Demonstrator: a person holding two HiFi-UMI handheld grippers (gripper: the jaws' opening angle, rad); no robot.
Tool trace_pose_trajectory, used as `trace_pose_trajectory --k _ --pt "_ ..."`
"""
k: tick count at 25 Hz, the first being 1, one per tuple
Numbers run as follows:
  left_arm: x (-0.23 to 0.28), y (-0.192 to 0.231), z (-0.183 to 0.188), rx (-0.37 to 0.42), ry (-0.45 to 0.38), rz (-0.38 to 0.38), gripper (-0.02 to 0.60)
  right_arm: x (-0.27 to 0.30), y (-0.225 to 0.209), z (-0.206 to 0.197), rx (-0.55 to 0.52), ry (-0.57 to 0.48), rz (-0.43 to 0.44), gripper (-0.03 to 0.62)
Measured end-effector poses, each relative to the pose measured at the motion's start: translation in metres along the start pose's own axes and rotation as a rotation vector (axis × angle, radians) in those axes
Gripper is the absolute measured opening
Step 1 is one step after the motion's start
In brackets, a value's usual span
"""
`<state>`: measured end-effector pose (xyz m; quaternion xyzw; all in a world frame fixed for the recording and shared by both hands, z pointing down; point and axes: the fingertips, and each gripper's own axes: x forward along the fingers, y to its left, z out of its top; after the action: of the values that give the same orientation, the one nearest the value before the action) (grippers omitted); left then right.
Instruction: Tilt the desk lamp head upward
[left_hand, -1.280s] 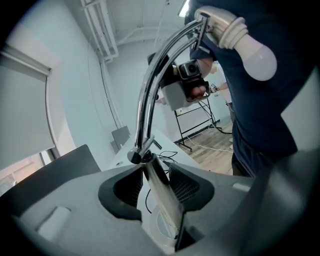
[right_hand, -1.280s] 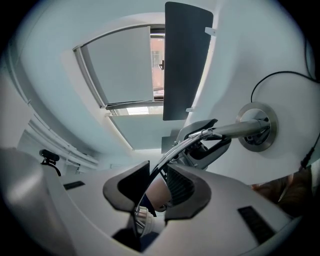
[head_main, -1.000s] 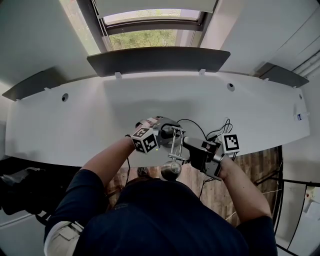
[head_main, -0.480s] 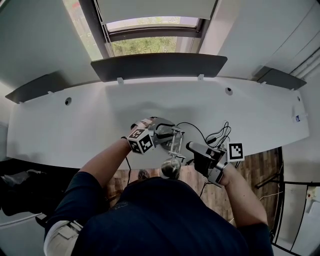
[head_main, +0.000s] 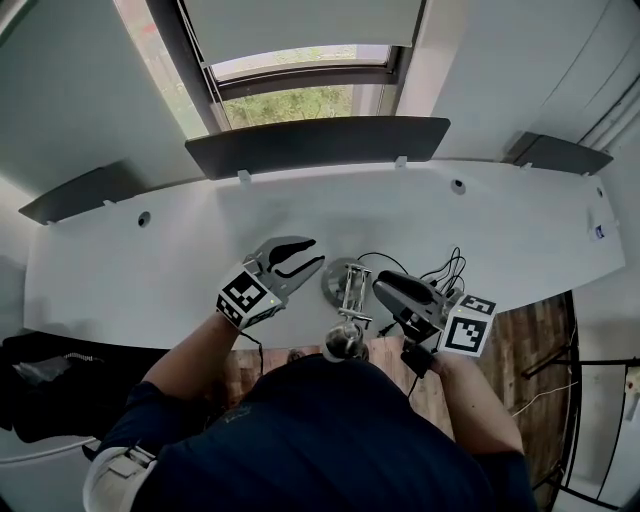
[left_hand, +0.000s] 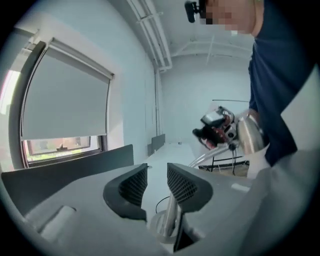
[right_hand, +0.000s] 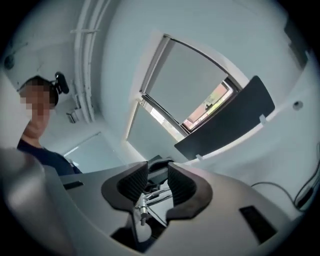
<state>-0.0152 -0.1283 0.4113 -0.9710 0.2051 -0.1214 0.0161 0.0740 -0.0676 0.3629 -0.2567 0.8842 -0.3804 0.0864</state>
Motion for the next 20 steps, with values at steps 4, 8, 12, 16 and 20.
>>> trace_pose_trajectory --k 4,8,12,16,20 --pt "-0.012 -0.013 0.037 -0.122 -0.067 -0.022 0.101 0.006 -0.001 0.006 -0.188 -0.009 -0.069 0.095" --pt "-0.015 -0.03 0.069 -0.223 -0.138 -0.071 0.08 0.009 0.003 0.014 -0.356 -0.036 -0.124 0.045" --pt "-0.013 -0.044 0.087 -0.266 -0.181 -0.086 0.047 0.011 0.011 0.019 -0.501 -0.06 -0.163 0.023" --pt "-0.007 -0.049 0.081 -0.265 -0.146 -0.066 0.023 0.014 0.013 0.017 -0.561 -0.047 -0.19 0.011" --pt "-0.006 -0.054 0.08 -0.264 -0.125 -0.049 0.008 0.016 0.015 0.013 -0.59 -0.032 -0.193 0.011"
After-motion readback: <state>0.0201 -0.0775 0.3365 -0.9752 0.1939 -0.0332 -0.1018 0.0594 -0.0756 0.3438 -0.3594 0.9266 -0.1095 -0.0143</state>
